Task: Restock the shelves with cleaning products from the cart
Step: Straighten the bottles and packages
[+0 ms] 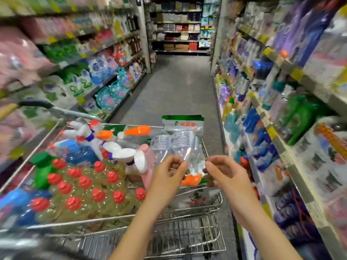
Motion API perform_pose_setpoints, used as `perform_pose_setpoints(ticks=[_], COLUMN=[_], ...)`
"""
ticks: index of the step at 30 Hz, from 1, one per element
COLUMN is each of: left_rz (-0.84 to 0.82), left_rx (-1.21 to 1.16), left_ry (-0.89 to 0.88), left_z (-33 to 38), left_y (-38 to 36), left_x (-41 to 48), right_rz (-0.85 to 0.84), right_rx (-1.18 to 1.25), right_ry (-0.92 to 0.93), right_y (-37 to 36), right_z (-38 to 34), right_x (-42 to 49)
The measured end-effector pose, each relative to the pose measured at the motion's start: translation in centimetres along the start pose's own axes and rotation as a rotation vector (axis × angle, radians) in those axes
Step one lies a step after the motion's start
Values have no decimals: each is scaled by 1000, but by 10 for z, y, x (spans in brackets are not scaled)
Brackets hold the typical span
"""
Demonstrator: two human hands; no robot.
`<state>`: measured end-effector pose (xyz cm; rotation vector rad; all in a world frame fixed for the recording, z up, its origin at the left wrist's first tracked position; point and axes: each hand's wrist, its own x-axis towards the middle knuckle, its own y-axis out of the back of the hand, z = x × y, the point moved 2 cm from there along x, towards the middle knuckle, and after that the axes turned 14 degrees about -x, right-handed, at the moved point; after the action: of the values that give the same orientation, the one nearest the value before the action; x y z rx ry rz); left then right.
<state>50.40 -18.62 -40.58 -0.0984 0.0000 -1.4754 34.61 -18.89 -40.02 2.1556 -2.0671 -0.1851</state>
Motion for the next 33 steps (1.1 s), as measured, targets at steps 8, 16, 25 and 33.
perform_pose_setpoints(ticks=[8, 16, 25, 33], left_rz=[208, 215, 89, 119], left_rx=[86, 52, 139, 227], left_ry=[47, 72, 124, 199], left_z=[-17, -23, -47, -64], left_y=[135, 250, 289, 288], left_x=[-28, -27, 18, 39], right_rz=[-157, -194, -66, -47], right_rx=[-4, -178, -381, -697], right_ry=[-125, -251, -339, -208], right_y=[-129, -245, -284, -289], right_z=[11, 38, 72, 86], right_x=[-1, 19, 66, 86])
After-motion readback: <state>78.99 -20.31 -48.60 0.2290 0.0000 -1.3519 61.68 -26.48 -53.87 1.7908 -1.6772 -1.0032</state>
